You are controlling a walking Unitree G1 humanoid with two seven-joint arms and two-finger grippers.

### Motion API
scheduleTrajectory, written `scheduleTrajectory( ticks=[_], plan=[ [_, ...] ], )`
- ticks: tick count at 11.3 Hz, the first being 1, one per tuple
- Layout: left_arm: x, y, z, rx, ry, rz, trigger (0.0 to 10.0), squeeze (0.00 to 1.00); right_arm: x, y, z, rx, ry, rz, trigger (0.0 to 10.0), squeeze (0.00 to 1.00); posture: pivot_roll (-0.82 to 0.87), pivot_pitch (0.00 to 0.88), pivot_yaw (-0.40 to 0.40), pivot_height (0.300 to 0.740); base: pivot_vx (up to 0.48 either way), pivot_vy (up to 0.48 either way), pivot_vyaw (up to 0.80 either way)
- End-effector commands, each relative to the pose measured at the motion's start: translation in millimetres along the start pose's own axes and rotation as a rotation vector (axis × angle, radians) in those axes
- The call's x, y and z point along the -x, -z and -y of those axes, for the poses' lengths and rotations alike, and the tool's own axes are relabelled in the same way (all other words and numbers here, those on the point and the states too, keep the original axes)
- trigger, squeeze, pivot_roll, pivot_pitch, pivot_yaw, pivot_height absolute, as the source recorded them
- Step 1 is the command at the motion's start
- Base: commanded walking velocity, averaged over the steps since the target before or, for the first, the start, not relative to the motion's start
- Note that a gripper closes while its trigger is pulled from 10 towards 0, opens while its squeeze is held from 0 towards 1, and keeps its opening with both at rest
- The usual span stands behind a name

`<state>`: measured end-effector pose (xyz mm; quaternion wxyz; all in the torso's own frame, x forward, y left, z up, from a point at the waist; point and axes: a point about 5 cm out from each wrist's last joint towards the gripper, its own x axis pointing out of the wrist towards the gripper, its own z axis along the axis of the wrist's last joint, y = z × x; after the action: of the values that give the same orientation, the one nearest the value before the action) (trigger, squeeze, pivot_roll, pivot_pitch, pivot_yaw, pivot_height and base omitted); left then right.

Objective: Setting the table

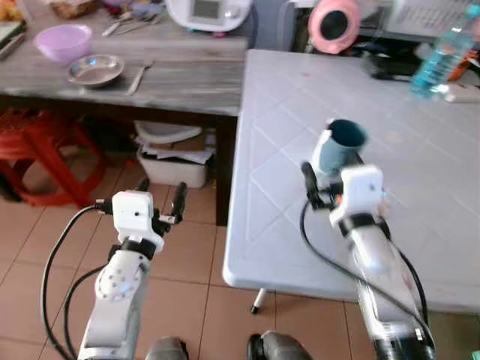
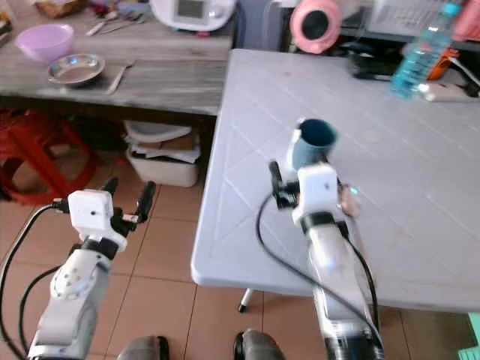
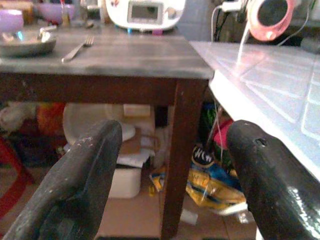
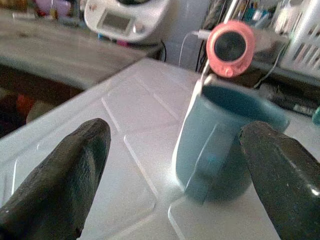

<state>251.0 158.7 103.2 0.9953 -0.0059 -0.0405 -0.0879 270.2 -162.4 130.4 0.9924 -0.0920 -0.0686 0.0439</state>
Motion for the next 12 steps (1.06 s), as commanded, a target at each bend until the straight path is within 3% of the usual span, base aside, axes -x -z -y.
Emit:
scheduleTrajectory(
  ticks=[1, 12],
  plan=[
    [1.2, -1.3, 1.5, 0.009, 0.027, -0.005, 10.0, 0.0, 4.7, -1.8, 4.8, 0.012, 0.023, -0.004, 10.0, 0.0, -0.03, 0.159, -0.031, 0.74, 0.0, 0.0, 0.0],
    [1.2, -1.3, 1.5, 0.009, 0.027, -0.005, 10.0, 0.0, 4.7, -1.8, 4.8, 0.012, 0.023, -0.004, 10.0, 0.0, -0.03, 0.159, -0.031, 0.74, 0.0, 0.0, 0.0]
  ],
)
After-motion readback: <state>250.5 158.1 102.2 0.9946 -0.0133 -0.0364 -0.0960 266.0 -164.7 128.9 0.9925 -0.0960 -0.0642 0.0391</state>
